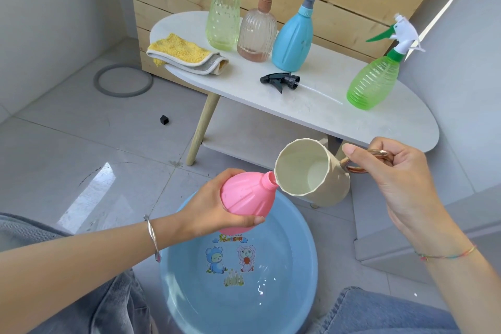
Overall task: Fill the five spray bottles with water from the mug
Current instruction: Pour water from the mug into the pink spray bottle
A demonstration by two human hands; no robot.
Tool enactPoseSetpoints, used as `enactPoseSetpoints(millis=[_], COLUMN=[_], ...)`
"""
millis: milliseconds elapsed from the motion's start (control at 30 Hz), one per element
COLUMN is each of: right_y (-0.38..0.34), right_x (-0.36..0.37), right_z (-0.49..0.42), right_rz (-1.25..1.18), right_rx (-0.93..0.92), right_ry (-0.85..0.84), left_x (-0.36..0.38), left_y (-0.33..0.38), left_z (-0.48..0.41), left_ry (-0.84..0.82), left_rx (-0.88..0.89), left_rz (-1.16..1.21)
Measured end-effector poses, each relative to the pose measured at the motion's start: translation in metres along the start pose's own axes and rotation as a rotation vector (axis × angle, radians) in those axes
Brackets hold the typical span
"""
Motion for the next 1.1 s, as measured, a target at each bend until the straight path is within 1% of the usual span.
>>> enactPoseSetpoints(millis=[733,1100], right_y=[0.0047,-0.0038], right_x=[-0.0023,-0.0008], right_z=[0.0001,0.0026], right_rz=[0.077,0.109], right_rx=[-0.026,-0.048], right_ry=[-0.013,-0.032], left_x=[-0.0005,-0.0002], left_y=[-0.0053,-0.0068], left_z=[0.0010,0.0027], left_ry=[-0.016,-0.037], left_rx=[-0.033,-0.040], left_rz=[-0.015,-0.013])
Point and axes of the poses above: each hand's wrist, its own z-axis away from the middle knuckle, its own x-axis out of the palm, y = z × x, the point moved 1 cm from there along -z, towards the middle knuckle, and after that the axes turned 8 degrees about z, right-handed, at the moved point
